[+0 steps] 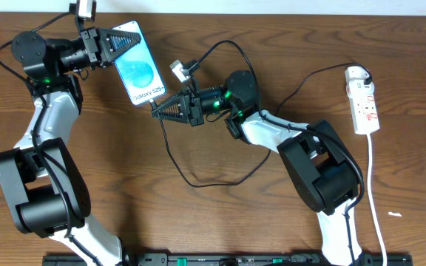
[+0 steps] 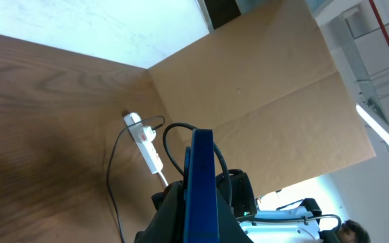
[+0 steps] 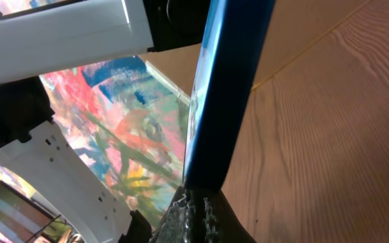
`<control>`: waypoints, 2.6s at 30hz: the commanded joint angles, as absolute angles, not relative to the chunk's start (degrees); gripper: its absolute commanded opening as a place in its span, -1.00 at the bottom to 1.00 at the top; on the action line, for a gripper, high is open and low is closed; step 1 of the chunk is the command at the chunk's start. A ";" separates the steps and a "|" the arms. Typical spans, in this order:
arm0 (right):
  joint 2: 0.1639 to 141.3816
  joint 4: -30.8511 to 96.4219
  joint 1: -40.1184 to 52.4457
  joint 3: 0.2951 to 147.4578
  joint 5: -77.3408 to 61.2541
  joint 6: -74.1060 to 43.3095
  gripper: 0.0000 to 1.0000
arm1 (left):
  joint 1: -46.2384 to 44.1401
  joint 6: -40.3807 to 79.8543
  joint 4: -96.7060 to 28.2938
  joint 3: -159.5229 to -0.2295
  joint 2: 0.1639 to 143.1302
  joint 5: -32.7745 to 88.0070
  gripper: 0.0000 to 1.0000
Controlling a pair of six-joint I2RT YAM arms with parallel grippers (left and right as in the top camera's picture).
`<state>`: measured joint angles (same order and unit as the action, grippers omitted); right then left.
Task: Plug charger to phone and switch on socket
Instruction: 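Align the connector with the phone's bottom port using the right gripper, then push the connector into the phone's port with the right gripper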
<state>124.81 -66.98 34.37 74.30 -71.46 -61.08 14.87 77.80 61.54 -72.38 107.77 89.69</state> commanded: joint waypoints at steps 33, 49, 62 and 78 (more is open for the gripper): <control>124.84 -66.63 34.50 75.00 -66.43 -63.42 -0.98 | 14.92 74.35 61.82 -71.96 106.72 90.04 -0.86; 124.84 -66.61 34.48 75.00 -65.04 -63.88 -0.98 | 14.92 74.15 64.01 -69.21 106.72 90.04 -0.85; 124.84 -66.63 33.71 75.00 -64.82 -64.75 -0.98 | 14.92 74.19 64.01 -69.21 106.72 90.04 -0.86; 124.84 -66.63 33.32 75.00 -63.00 -65.80 -0.98 | 14.90 74.19 64.01 -69.21 106.72 90.04 -0.86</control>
